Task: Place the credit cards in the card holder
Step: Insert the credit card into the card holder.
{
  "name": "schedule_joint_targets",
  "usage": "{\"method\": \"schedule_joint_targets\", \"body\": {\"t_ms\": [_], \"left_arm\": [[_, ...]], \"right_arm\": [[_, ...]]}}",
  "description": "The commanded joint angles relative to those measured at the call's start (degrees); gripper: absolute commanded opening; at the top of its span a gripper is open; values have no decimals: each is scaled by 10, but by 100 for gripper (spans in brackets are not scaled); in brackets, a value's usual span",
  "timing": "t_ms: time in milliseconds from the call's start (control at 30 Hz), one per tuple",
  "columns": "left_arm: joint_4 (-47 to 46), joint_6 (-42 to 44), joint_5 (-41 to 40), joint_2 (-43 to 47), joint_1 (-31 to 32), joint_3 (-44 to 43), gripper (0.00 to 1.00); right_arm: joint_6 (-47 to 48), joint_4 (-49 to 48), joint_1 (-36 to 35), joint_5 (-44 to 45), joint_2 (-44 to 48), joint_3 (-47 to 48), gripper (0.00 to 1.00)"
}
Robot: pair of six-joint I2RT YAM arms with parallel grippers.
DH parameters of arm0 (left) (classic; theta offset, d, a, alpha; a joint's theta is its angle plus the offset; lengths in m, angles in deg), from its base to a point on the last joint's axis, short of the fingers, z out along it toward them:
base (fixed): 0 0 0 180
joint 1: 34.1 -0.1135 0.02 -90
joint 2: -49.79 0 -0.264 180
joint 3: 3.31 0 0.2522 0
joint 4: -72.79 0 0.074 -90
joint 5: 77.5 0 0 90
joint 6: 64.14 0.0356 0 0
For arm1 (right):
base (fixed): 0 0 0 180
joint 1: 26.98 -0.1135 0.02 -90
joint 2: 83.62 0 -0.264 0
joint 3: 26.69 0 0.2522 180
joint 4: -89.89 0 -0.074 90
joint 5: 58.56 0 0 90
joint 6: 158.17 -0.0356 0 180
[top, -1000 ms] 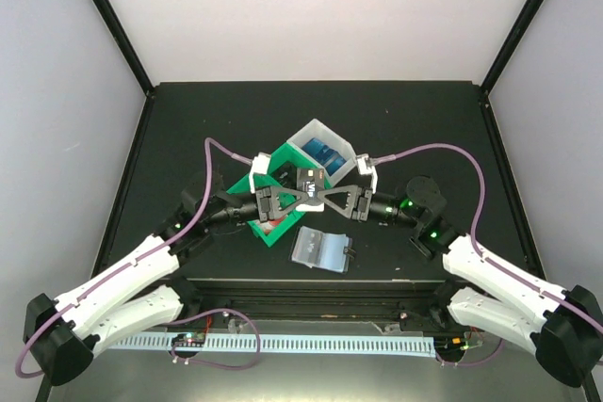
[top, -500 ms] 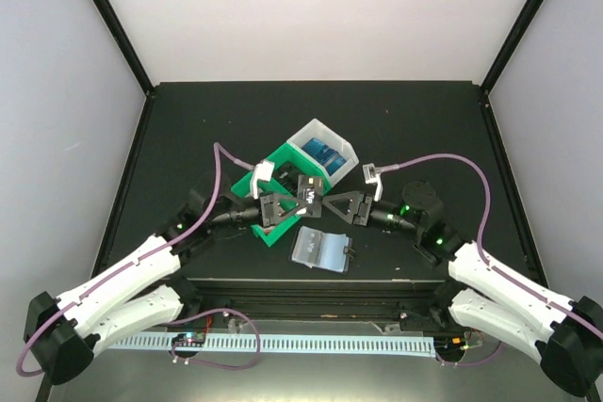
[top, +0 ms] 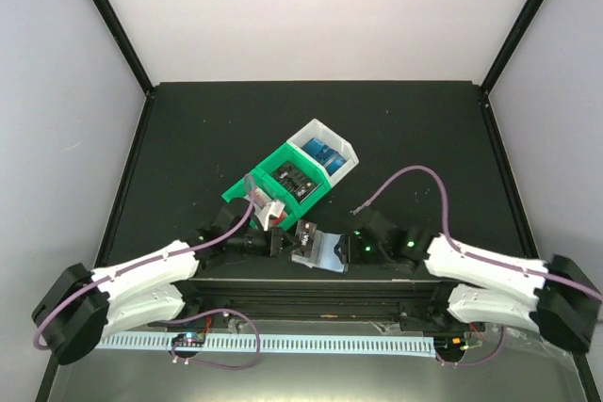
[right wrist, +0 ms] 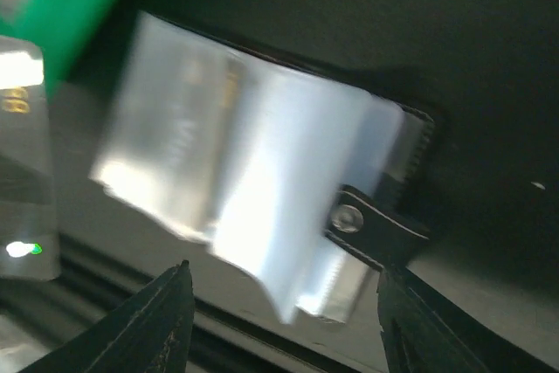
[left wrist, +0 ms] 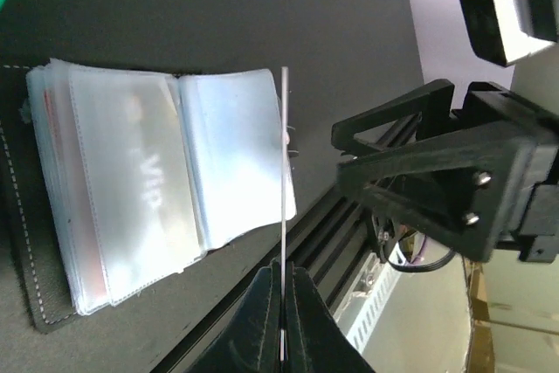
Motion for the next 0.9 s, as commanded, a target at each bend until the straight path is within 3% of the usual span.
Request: {"method": "schedule_joint_targets", "body": {"t_ms": [0, 300, 867], "left_arm": [[-111, -20, -14, -43, 22, 17, 2], [-231, -64, -36, -149, 46, 45, 2], [-337, -97, -52, -258, 65, 58, 2]], "right_arm": [[-52, 134, -67, 172, -107, 73, 59], [-89, 175, -108, 206, -266, 150, 56], [-113, 158, -109, 176, -308, 136, 47]]}}
